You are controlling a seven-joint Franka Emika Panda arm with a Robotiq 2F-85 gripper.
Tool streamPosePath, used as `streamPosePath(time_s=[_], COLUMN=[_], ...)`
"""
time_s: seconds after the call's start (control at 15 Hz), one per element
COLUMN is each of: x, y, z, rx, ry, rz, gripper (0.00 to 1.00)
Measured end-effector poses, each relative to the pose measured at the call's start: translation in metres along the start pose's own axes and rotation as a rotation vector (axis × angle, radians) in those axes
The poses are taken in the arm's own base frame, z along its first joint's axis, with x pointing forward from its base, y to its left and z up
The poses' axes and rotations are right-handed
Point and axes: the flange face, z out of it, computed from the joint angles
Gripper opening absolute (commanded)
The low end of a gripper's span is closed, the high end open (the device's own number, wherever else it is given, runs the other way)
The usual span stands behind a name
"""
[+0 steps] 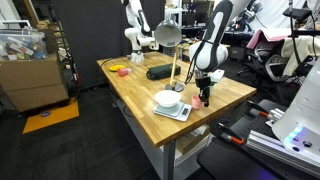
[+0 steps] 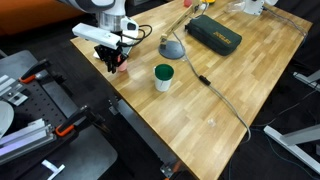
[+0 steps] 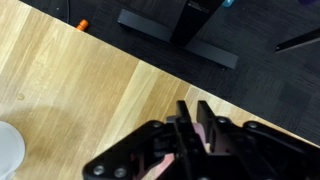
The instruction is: Pour the liquid in the pink cup into the white bowl on the scale
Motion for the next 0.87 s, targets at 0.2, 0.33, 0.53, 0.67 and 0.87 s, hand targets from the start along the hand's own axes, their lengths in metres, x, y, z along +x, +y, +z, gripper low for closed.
streamPosePath(time_s=[0.2, 0.33, 0.53, 0.67, 0.87], x=[0.0038, 0.0052, 0.0069, 0.0071, 0.0071], y=[0.0016, 0.0024, 0.0023, 0.0020, 0.0020], z=[0.0061, 0.0060, 0.0044, 0.0041, 0.0041], rx=[0.006, 0.007, 0.007, 0.007, 0.007], ry=[-0.022, -0.028, -0.031, -0.032, -0.032], rz=[-0.010, -0.013, -0.017, -0.019, -0.019], gripper=[0.62, 0.76, 0.71, 0.76, 0.76])
